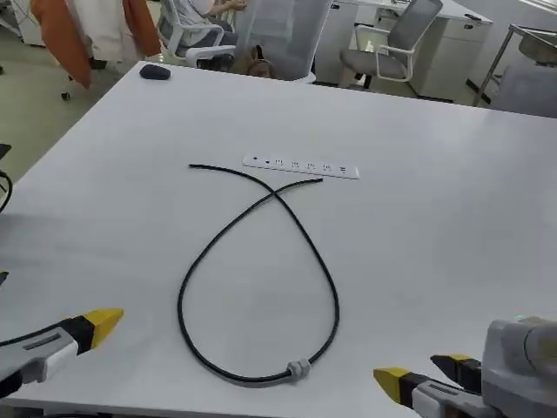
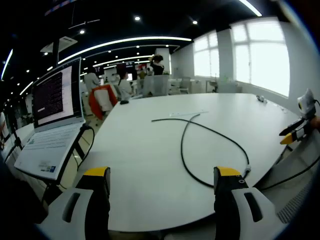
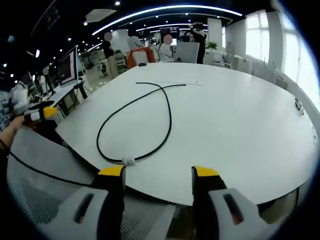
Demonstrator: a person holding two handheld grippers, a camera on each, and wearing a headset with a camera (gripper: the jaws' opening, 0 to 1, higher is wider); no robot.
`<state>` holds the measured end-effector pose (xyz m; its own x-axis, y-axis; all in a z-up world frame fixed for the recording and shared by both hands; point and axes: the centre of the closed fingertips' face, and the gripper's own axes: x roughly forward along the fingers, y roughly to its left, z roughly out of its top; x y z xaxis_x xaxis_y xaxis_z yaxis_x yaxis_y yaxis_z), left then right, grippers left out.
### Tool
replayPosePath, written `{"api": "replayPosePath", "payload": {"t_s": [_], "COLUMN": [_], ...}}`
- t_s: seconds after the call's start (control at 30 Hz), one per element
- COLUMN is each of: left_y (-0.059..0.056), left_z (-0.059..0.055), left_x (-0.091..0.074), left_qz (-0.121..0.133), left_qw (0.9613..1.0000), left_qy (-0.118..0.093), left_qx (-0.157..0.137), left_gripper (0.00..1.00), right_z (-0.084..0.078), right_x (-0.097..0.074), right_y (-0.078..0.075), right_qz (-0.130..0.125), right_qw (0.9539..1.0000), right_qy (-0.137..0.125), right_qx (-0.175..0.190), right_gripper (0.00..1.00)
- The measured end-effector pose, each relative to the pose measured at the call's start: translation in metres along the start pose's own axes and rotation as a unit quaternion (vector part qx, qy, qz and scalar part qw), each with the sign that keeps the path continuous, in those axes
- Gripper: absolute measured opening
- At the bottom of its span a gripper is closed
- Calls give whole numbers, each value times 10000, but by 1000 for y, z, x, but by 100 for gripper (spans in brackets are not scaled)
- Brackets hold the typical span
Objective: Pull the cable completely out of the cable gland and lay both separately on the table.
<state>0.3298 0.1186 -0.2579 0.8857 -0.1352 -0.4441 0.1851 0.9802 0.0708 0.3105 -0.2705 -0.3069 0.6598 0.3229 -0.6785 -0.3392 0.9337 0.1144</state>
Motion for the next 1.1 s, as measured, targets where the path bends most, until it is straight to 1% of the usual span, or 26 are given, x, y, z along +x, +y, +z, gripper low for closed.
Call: {"api": "replayPosePath", "payload": {"t_s": [0.13,0.23,0.33,0.37,0.43,0.53,0.67,1.1], "left_y": [0,-1,0,-2,-1,-3,-3,-4], "left_z": [0,-2,-1,-1,-1,-1,-3,-5], "left_x": [0,0,0,0,0,1,1,1], "left_qz": [7,-27,-12,-52,-48,-96,-96,-112], "left_qw": [10000,10000,10000,10000,10000,9999,9999,9998], "left_qy": [-9,38,23,28,33,58,107,147], "left_qx": [-10,-16,-23,-38,-33,5,16,24], "left_gripper": [82,81,83,82,81,81,81,79], "right_z": [0,-1,-2,-1,-1,-1,-1,-1], "right_x": [0,1,1,1,1,1,1,1], "right_y": [0,1,2,2,1,1,2,3], "right_qz": [5,40,74,77,53,75,81,113], "right_qw": [10000,10000,10000,9999,9999,9999,9999,9998], "right_qy": [-26,8,28,14,-11,-7,0,7], "right_qx": [46,62,60,90,143,147,146,182], "right_gripper": [51,51,50,51,52,52,52,52]}}
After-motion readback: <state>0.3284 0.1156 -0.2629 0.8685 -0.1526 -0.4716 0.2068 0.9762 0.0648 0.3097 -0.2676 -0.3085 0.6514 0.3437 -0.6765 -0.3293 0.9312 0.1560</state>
